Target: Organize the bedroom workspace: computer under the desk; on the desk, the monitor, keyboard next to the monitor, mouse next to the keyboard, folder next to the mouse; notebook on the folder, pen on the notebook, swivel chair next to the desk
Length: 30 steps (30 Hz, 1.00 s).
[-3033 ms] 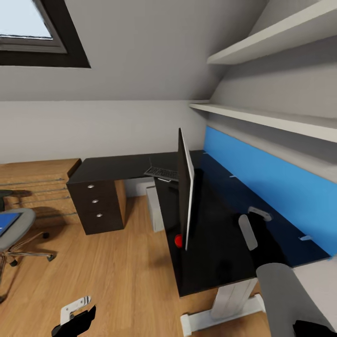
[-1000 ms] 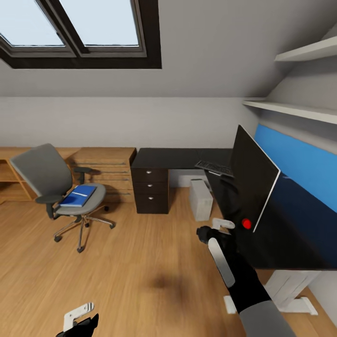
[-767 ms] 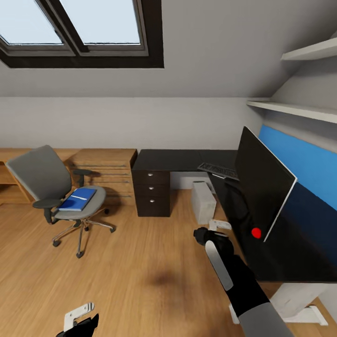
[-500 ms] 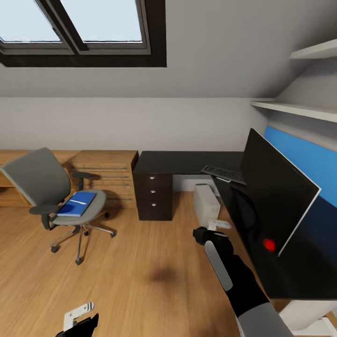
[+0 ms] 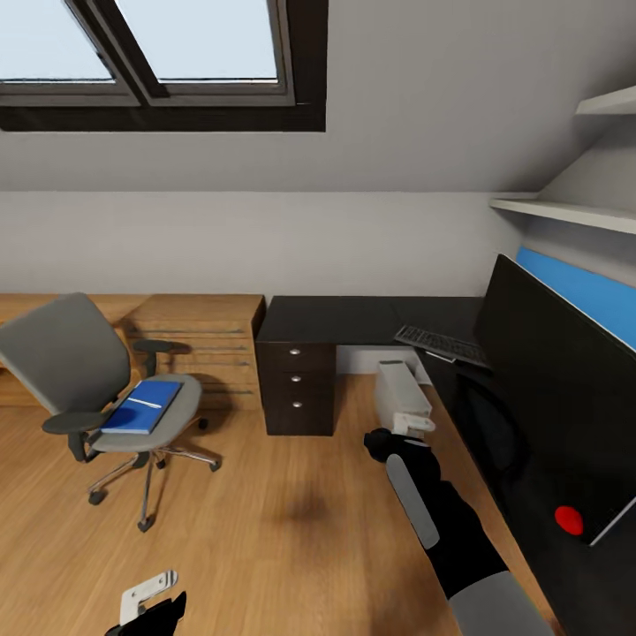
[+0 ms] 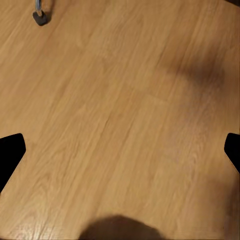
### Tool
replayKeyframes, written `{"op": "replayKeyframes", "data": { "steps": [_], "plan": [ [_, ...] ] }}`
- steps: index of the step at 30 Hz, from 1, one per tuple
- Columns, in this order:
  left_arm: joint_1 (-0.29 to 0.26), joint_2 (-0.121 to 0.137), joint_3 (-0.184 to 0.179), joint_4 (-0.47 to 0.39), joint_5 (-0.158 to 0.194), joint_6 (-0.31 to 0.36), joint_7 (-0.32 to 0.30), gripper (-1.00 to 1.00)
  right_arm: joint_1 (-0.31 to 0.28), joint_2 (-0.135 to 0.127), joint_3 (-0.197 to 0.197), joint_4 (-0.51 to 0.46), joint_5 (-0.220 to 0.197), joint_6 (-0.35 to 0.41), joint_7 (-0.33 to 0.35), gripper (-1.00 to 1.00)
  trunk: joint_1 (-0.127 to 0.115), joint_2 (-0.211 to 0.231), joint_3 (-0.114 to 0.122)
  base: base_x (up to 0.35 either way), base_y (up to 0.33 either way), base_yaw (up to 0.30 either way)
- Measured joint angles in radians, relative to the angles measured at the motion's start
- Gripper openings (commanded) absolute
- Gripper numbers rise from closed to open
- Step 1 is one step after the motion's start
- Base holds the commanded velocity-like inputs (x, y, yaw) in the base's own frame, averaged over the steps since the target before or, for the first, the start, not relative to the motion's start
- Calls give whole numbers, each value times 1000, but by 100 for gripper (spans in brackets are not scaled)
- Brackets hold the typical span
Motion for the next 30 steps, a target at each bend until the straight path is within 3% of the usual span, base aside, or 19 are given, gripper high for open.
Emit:
{"op": "replayKeyframes", "data": {
  "steps": [5, 14, 18, 20, 22, 23, 24, 28, 30],
  "plan": [
    [0, -1, -1, 0, 0, 0, 0, 100, 0, 0, 0, 0, 0, 0, 0, -100, 0, 0, 8, 318, 57, 17],
    [0, -1, -2, 1, 0, 0, 0, 100, 0, 1, 1, 0, 4, 0, -1, -100, 0, 0, 15, 321, -5, 191],
    [0, 2, -6, -79, 2, 19, -6, 100, 0, -1, -1, -12, 5, 0, -2, -100, 0, 0, 15, 321, -74, 16],
    [1, 3, -6, -180, 2, 91, -5, 100, 0, -1, -1, -13, 5, 0, -2, -100, 0, 0, 15, 321, -85, 4],
    [-4, 4, -6, -257, 3, 220, -6, 100, 0, -1, -2, -14, 5, 0, -2, -100, 0, 0, 15, 321, -88, 1],
    [-78, 3, -3, -305, 10, 421, -5, 100, 0, -2, -2, -15, 6, 0, -3, -100, 0, 0, 14, 321, -89, 0],
    [-187, 3, -2, -311, 11, 446, -5, 100, 0, -2, -2, -15, 7, 0, -3, -100, 0, 0, 15, 321, -86, 0],
    [-257, 0, 1, -324, 50, 498, -5, 100, 0, -3, -3, -15, 7, 0, -3, -100, 0, 0, 15, 321, -62, 0],
    [-270, -5, -9, -274, 67, 500, -2, 100, 0, -3, -3, -13, 8, 0, -3, -100, 0, 0, 15, 321, -79, 0]
  ]
}}
